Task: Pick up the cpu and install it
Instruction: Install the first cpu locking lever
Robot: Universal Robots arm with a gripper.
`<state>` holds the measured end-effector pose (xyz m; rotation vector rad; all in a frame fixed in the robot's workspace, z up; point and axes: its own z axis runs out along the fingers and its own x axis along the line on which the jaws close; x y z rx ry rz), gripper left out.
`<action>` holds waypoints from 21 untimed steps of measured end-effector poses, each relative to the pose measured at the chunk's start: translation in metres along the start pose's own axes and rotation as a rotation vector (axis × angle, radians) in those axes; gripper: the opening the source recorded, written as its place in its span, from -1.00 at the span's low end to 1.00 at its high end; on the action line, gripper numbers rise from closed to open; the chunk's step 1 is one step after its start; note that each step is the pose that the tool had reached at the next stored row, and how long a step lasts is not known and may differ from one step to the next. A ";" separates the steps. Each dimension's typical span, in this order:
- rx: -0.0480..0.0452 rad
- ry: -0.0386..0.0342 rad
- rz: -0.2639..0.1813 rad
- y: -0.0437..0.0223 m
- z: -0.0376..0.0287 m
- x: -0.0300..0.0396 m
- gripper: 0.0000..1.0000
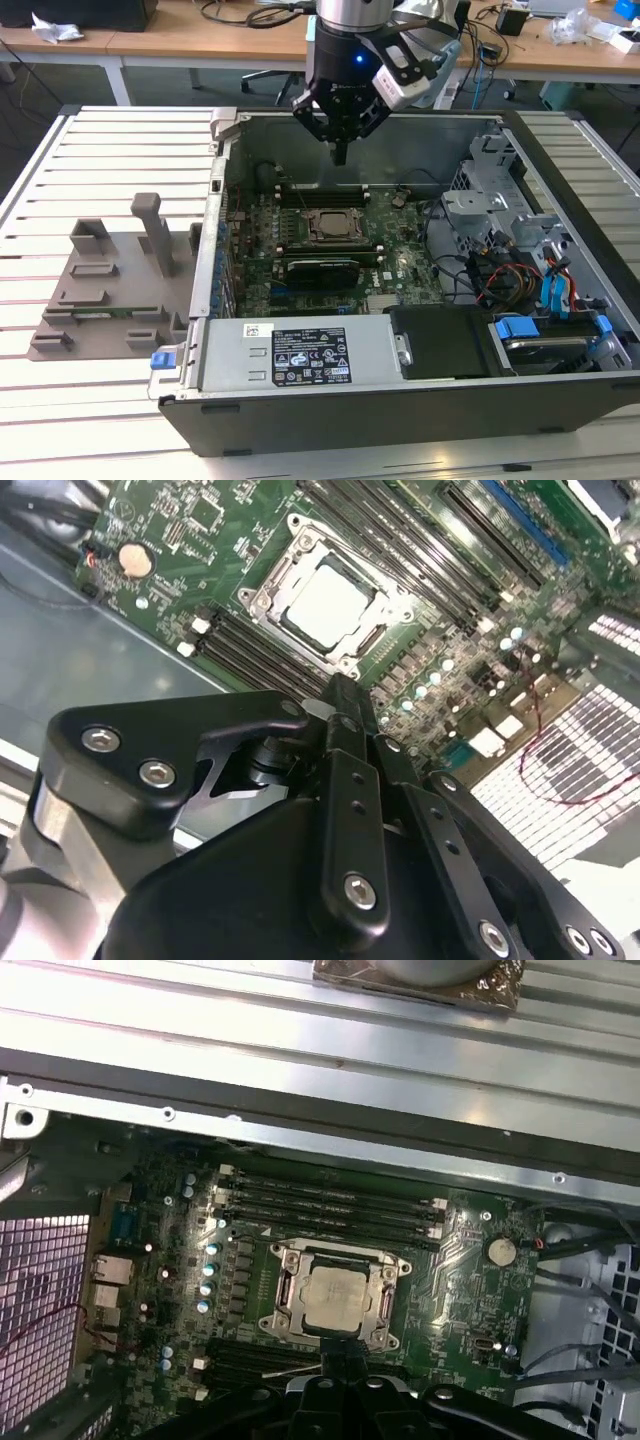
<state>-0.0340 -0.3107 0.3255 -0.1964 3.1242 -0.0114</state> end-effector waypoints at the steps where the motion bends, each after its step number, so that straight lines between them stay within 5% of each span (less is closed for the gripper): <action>1: 0.0018 0.0005 0.035 0.0000 0.0002 0.0000 -0.79; 8: 0.0020 0.0006 0.051 0.0001 0.0002 0.0007 -0.79; 21: 0.0020 0.0006 0.051 0.0017 0.0016 0.0126 -0.79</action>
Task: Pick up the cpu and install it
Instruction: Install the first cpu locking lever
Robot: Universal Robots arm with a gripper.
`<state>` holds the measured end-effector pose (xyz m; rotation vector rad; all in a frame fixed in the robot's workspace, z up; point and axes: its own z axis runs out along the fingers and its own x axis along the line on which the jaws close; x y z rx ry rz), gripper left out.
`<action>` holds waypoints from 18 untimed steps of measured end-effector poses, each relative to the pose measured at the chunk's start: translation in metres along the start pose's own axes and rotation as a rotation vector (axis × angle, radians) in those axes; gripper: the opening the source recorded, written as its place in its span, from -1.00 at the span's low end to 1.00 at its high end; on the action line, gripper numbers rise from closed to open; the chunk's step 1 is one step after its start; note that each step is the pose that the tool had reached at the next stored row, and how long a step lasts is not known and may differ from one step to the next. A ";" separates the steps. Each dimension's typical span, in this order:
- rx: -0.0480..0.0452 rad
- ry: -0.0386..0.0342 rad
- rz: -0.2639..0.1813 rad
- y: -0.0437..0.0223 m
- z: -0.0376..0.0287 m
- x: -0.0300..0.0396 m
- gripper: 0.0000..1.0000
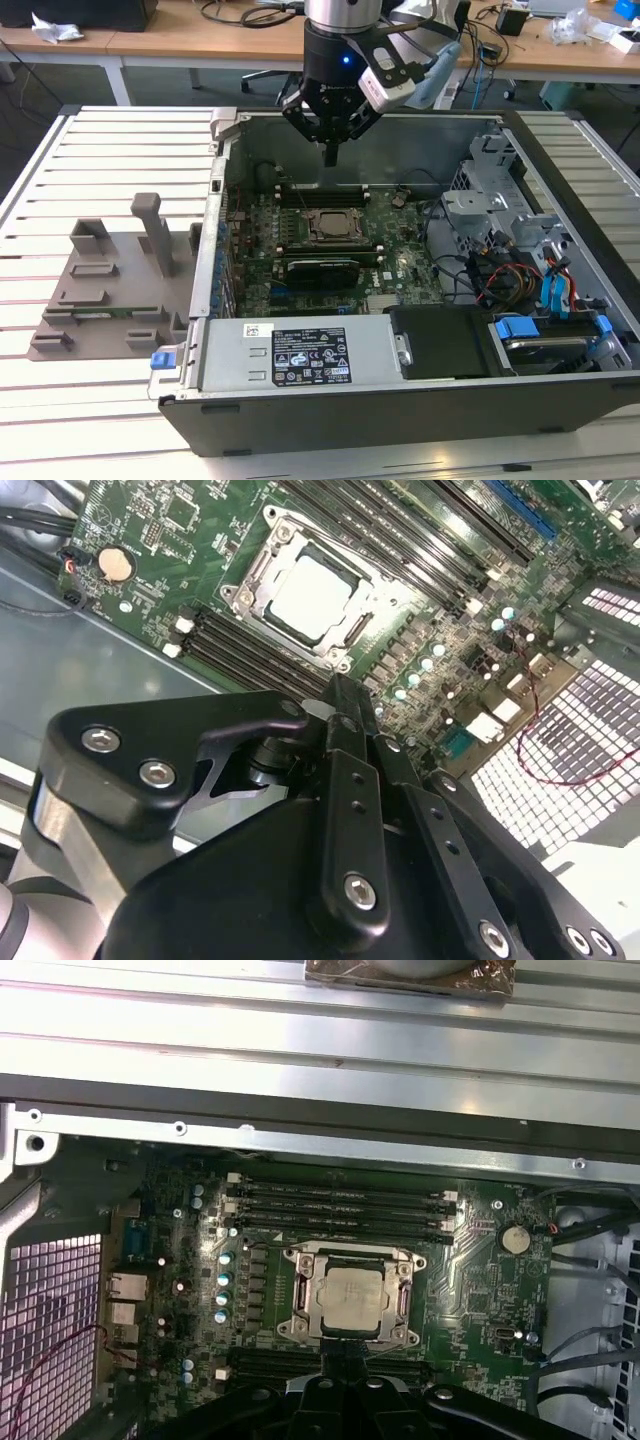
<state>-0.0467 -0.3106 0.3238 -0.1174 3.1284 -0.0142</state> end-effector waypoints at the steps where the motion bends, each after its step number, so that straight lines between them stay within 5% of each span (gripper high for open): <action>1: 0.0000 0.0000 0.000 0.0001 0.0001 0.0006 -0.79; 10: -0.0002 -0.0001 0.000 0.0005 0.0012 0.0064 -0.79; 18: 0.0000 0.0000 0.000 0.0024 0.0029 0.0193 -0.79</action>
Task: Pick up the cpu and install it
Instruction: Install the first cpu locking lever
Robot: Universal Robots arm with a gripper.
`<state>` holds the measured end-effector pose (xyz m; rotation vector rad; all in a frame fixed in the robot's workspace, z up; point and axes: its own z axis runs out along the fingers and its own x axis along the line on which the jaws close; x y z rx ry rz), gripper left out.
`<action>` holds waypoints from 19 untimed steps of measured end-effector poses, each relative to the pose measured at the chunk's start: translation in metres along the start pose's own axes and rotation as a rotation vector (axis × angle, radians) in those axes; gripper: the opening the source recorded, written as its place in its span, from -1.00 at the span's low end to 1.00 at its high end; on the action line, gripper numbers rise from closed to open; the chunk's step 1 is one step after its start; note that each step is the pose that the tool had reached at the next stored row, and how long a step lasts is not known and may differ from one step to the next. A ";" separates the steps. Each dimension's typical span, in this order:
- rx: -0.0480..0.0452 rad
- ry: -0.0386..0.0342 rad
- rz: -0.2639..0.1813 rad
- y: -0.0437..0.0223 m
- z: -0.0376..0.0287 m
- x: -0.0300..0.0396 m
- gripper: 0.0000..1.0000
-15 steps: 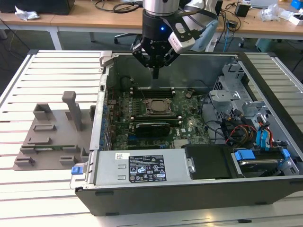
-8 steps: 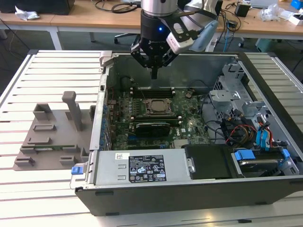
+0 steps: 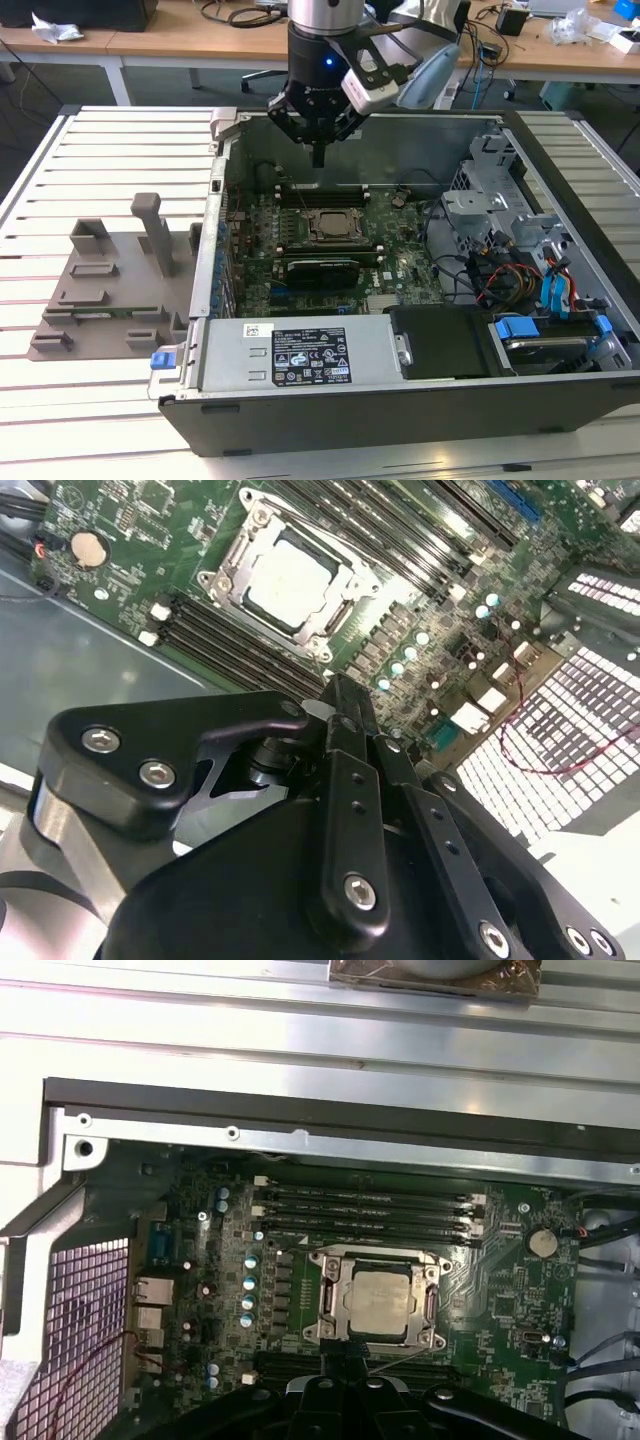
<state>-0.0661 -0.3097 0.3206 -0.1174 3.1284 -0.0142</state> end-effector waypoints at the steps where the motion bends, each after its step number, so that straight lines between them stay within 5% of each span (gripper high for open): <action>1: 0.0001 0.0000 0.000 0.0012 0.0031 0.0026 -0.79; 11: 0.0003 0.0000 0.000 0.0213 0.0163 0.0218 -0.79; 19: 0.0006 0.0000 0.000 0.0330 0.0331 0.0335 -0.79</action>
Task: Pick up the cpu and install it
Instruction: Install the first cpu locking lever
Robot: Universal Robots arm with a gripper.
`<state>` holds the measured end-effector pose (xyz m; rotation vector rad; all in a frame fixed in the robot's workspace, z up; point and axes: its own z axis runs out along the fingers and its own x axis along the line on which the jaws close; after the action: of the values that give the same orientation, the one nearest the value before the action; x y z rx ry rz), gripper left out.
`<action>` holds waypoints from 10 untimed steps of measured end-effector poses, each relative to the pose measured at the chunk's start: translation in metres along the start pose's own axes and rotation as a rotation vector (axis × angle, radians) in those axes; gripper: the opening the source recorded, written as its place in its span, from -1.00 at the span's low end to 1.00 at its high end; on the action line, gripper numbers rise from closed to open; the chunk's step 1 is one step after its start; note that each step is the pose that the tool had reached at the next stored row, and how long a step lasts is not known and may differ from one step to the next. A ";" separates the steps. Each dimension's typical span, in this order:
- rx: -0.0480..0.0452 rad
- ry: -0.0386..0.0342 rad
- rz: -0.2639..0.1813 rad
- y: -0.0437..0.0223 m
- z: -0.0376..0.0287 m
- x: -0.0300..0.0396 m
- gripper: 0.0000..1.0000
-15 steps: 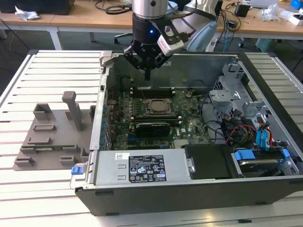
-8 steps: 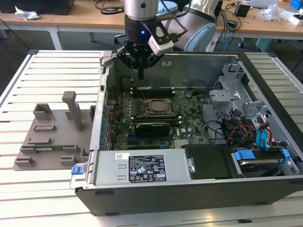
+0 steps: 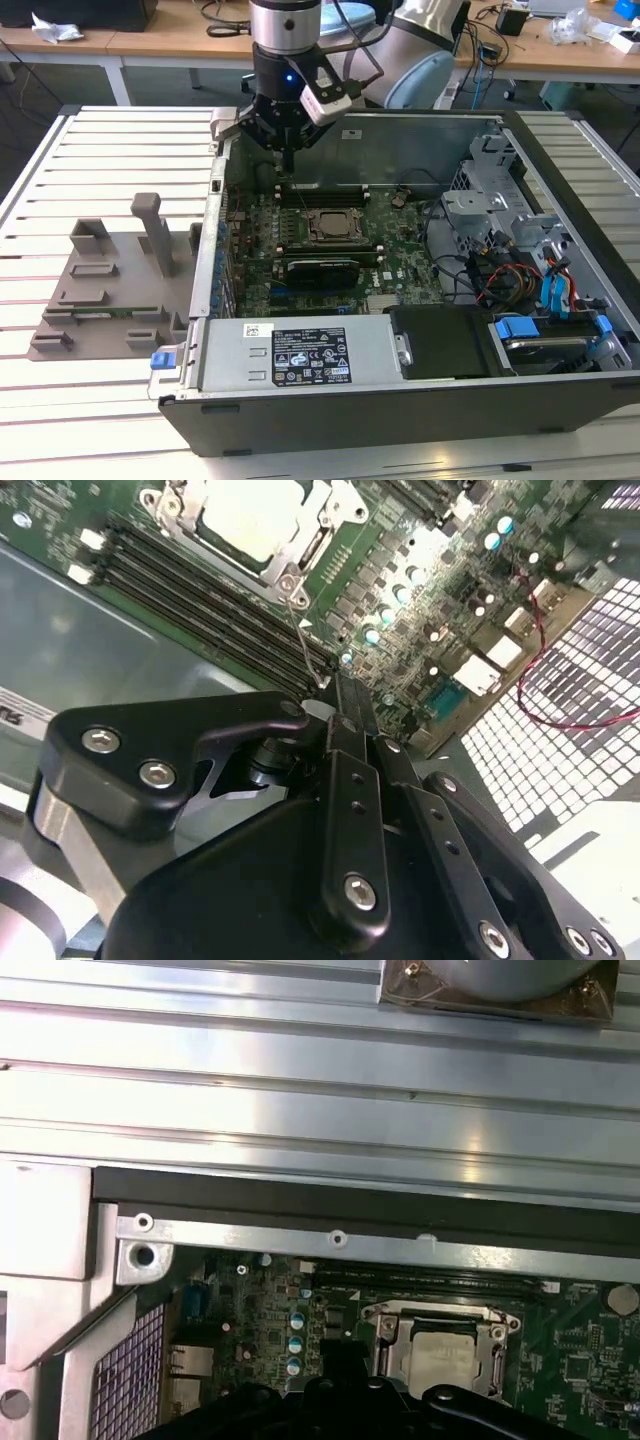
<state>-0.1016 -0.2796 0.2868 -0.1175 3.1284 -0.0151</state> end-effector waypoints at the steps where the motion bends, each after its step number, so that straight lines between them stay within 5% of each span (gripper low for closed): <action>1: 0.0001 0.0001 0.000 0.0009 0.0018 0.0011 -0.79; 10: 0.0000 0.0000 0.000 0.0039 0.0226 0.0047 -0.79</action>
<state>-0.1064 -0.2763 0.2642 -0.1174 3.1284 -0.0151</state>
